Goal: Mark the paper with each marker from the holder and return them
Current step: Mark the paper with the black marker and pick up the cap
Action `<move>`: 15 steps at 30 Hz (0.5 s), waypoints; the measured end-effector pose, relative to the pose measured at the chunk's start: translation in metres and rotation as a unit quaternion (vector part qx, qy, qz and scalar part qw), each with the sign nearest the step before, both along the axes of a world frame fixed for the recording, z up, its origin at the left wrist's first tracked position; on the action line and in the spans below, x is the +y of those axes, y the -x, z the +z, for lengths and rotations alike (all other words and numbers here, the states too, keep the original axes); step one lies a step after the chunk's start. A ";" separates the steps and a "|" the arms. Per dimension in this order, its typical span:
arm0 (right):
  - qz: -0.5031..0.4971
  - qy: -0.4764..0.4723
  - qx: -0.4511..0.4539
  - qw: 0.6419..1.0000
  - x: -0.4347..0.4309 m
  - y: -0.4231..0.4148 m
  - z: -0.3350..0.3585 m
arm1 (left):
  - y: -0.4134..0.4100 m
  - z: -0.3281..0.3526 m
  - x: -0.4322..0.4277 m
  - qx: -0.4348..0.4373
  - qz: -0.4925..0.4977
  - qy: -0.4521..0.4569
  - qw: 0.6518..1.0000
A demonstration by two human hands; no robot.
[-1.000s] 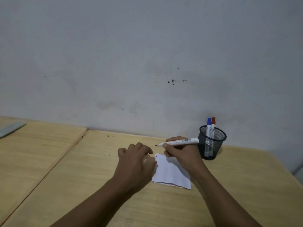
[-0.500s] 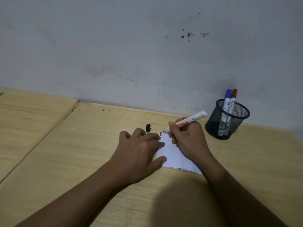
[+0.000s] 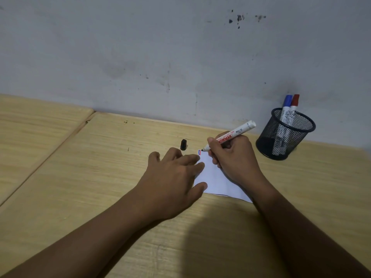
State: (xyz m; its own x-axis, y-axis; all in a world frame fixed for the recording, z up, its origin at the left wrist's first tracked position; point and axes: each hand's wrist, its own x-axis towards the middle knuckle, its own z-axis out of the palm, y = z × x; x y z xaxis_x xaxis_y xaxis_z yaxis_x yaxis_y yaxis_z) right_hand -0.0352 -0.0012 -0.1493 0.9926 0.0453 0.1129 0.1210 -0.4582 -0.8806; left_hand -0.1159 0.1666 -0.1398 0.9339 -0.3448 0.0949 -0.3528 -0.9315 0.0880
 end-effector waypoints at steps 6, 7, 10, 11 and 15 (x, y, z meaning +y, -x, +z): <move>0.004 0.003 -0.002 1.000 0.000 0.001 0.000 | 0.005 0.000 -0.004 0.029 0.005 0.002 1.000; 0.003 0.003 -0.001 1.000 0.000 0.001 0.000 | 0.004 0.001 -0.004 0.031 0.005 0.002 1.000; 0.001 0.003 0.003 1.000 0.000 0.001 0.001 | 0.003 0.002 -0.004 0.038 0.005 -0.002 0.999; 0.002 0.003 0.003 1.000 0.000 0.001 0.001 | 0.003 0.002 -0.004 0.039 0.005 -0.003 0.999; 0.007 0.004 0.006 1.000 0.000 0.002 0.002 | 0.003 0.002 -0.004 0.045 0.008 -0.004 0.999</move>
State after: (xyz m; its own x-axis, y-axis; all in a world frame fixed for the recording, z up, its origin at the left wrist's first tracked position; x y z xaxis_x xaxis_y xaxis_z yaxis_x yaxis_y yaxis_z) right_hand -0.0369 -0.0016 -0.1471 0.9932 0.0599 0.0999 0.1163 -0.4640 -0.8782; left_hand -0.1190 0.1623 -0.1373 0.9441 -0.3295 0.0071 -0.3282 -0.9380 0.1115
